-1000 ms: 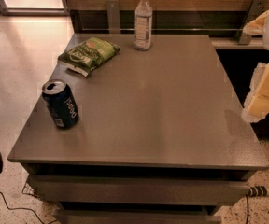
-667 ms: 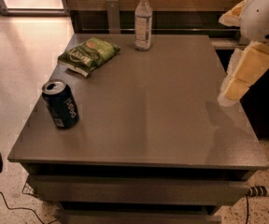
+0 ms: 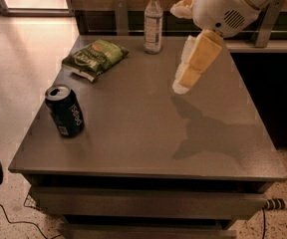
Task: Pick green jalapeno chip bag
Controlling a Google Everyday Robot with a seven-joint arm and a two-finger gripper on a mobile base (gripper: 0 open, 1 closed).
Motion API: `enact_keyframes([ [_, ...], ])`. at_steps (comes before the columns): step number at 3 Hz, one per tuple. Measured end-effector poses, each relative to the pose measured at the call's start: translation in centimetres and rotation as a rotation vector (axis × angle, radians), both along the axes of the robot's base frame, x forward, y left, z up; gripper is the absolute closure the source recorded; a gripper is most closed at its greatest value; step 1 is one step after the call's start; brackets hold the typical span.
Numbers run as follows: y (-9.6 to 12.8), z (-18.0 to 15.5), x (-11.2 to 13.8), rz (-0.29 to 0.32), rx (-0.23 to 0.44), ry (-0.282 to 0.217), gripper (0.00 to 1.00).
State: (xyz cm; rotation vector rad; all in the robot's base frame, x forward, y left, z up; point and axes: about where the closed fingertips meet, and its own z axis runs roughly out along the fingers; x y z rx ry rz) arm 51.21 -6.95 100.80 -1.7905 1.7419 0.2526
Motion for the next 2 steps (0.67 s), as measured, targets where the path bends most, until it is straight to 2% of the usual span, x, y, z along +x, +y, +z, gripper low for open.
enact_keyframes([
  [1, 3.4, -0.3, 1.5, 0.026, 0.037, -0.031, 0.00],
  [2, 7.8, -1.0, 5.4, 0.044, 0.012, -0.110, 0.00],
])
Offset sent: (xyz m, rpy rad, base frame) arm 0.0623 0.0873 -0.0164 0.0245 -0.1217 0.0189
